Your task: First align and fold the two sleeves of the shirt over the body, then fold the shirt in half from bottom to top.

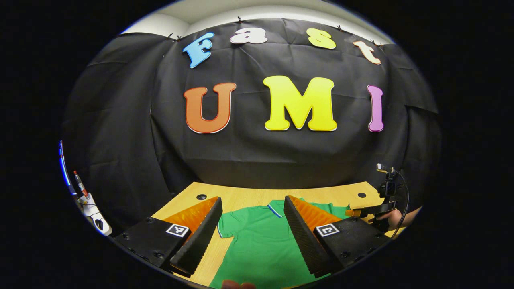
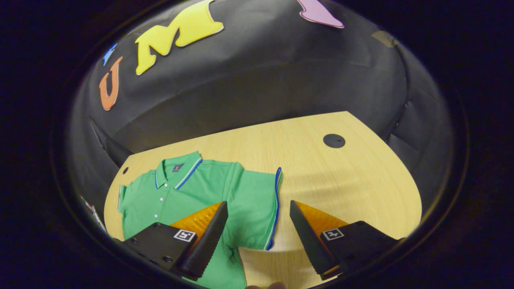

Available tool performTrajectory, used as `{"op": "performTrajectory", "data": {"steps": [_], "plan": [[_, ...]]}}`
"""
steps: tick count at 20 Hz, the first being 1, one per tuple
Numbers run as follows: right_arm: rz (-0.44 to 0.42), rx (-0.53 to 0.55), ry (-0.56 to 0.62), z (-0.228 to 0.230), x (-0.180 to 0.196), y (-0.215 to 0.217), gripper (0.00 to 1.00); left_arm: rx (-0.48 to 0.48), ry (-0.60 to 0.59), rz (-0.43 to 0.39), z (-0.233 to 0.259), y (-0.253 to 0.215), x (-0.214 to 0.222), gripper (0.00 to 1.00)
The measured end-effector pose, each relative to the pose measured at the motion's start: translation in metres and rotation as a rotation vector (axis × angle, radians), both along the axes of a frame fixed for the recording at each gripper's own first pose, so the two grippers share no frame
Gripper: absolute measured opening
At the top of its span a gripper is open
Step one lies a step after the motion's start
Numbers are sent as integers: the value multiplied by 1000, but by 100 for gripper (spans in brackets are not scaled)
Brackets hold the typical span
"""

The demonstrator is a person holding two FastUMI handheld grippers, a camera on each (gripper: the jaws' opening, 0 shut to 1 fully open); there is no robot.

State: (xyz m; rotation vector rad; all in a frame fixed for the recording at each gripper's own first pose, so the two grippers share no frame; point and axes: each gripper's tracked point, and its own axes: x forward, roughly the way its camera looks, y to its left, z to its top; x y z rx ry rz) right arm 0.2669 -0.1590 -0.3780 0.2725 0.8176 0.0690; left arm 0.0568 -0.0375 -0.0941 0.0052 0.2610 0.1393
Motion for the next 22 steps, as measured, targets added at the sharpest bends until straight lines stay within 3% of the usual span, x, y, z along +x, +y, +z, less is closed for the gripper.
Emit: {"op": "performTrajectory", "data": {"steps": [4, 5, 7, 11, 13, 14, 17, 22], "plan": [[-8, 56, 48, -19, 6, 10, 93, 5, 21, 18, -7, 3, 3, 99], [-3, 55, 63, -24, 5, 12, 80, 6, 26, 19, -8, 2, 4, 99], [-15, 7, 62, -30, 10, 7, 82, 7, 36, 23, -10, 2, 5, 99], [3, -97, 55, -35, 14, 3, 11, 4, 38, 27, -11, 3, 5, 99], [30, -124, 42, -41, 17, 4, 13, -1, 48, 34, -14, 5, 4, 99], [20, -107, 40, -34, 18, 4, 3, 0, 50, 36, -14, 7, 2, 99], [-1, -9, 62, -27, 14, 8, 3, 16, 40, 46, -9, 15, -1, 99], [-32, 35, 9, 8, 20, 1, 2, 4, 43, 79, -12, 27, -10, 99]]}}
